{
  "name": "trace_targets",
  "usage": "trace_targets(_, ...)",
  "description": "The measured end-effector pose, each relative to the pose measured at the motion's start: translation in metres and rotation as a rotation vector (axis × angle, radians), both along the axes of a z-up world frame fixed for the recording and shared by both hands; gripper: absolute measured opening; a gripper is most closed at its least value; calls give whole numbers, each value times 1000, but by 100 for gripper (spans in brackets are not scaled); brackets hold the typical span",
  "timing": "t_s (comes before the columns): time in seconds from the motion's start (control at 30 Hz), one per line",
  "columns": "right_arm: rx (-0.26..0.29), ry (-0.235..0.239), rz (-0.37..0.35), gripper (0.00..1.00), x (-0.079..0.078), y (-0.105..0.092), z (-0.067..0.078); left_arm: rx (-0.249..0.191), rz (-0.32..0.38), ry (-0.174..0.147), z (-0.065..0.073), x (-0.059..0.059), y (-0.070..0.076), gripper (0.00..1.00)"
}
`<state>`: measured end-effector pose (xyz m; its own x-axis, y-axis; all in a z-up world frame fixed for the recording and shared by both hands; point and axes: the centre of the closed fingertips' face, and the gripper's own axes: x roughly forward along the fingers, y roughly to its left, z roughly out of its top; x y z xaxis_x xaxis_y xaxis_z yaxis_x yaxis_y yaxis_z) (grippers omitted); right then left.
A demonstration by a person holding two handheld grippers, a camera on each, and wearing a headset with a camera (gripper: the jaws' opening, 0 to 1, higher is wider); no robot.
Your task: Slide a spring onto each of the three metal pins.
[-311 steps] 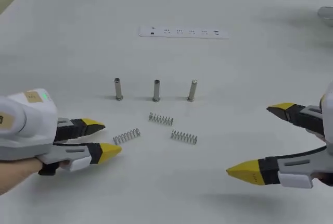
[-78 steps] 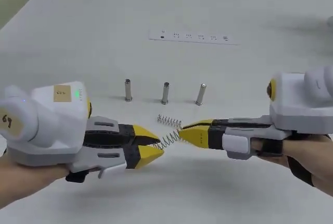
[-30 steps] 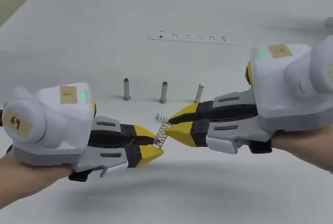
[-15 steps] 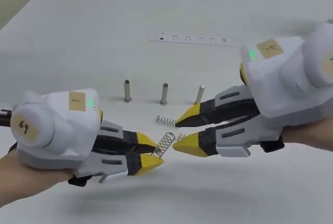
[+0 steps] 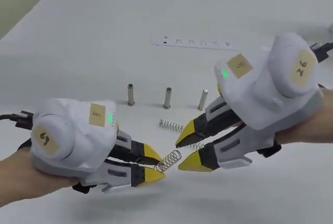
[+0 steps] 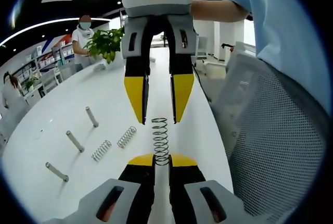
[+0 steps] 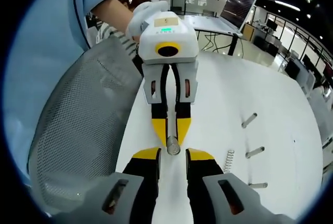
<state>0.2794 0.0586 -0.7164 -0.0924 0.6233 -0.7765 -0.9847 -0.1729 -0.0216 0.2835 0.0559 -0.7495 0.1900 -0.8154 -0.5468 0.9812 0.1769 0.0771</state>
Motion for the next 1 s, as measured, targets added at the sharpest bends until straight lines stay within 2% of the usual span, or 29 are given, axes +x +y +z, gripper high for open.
trace_targets(0.23,-21,9,28,15,-6,4,-10,8,-10,-1,-1,-2,-1,1)
trace_targets(0.53,-34,8,23,12,-6,4,-17,7,-9,-2,0,-2,-3,1)
trace_targets(1.0,-40,3,28,9,-6,8,-21,1,-12,0,2,-1,-4,1)
